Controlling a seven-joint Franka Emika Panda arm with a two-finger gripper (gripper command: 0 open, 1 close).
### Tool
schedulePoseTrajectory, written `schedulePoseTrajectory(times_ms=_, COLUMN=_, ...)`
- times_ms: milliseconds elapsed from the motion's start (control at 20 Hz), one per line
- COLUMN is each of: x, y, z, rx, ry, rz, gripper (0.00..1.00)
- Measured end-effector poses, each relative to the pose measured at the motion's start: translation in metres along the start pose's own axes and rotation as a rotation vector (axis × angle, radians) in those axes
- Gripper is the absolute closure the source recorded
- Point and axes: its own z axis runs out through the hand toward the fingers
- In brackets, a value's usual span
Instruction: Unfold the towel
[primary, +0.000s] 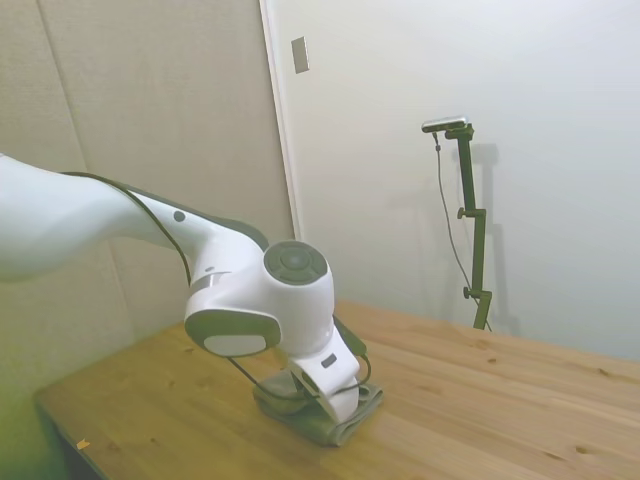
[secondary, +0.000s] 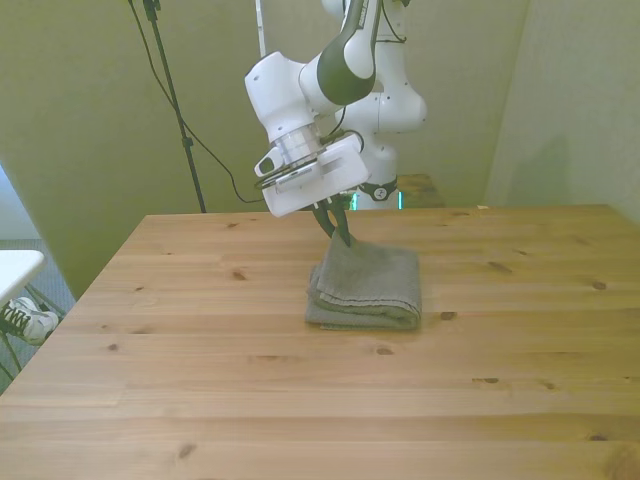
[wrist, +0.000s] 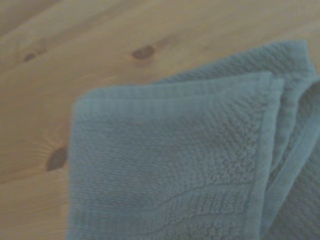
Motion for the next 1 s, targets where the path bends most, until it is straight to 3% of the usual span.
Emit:
schedulePoseTrajectory(times_ms=350, x=-0.054, y=-0.067, z=-0.015, rx=0.0, ry=0.011, rz=-0.1, gripper=1.0)
schedulePoseTrajectory(times_ms=900, x=-0.127, y=-0.134, z=0.014, rx=-0.033, ry=0.001, rz=-0.217, gripper=1.0)
schedulePoseTrajectory(times_ms=950, x=-0.13, y=-0.136, z=0.017, rx=-0.039, ry=-0.003, rz=-0.224, gripper=0.0)
schedulePoseTrajectory(times_ms=1000, x=-0.134, y=-0.138, z=0.02, rx=-0.048, ry=-0.005, rz=-0.232, gripper=0.0)
